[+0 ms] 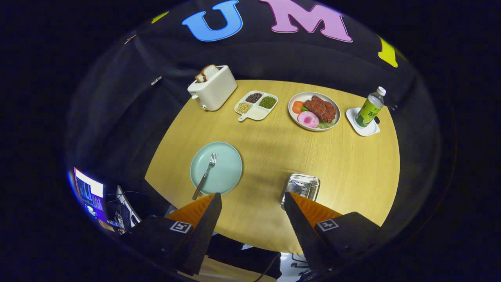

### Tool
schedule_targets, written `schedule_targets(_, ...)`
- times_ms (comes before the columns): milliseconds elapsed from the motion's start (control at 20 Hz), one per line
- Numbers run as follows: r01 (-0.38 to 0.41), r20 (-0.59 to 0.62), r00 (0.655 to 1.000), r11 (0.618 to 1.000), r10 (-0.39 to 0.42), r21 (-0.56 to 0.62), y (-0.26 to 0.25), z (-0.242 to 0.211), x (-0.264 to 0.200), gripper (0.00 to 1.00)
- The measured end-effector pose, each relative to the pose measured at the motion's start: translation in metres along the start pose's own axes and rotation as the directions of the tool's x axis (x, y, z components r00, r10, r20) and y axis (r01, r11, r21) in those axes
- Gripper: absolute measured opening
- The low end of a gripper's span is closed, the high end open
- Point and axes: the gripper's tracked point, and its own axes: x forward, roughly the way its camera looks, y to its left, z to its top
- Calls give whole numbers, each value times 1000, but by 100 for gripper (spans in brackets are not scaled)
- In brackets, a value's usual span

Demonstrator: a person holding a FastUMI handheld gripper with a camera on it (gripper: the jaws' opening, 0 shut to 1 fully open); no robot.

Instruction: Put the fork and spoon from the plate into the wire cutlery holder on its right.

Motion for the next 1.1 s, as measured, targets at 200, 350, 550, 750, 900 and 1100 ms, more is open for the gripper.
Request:
schedule_targets(200, 15, 40, 999, 999, -13, -35, 31, -3, 16, 99)
schedule_targets(350, -17, 19, 1000, 999, 18, -38, 63, -14, 40, 100)
schedule_targets(550, -56, -12, 998, 998, 56, -6, 106, -21, 78, 99)
schedule_targets(750, -43, -41, 998, 999, 42, -10, 127, -23, 110, 100)
schedule_targets(900, -31, -76, 997, 1000, 31, 1, 136, -28, 125, 100)
schedule_targets(1100, -5, -123, 992, 1000, 3, -19, 143, -40, 154, 99)
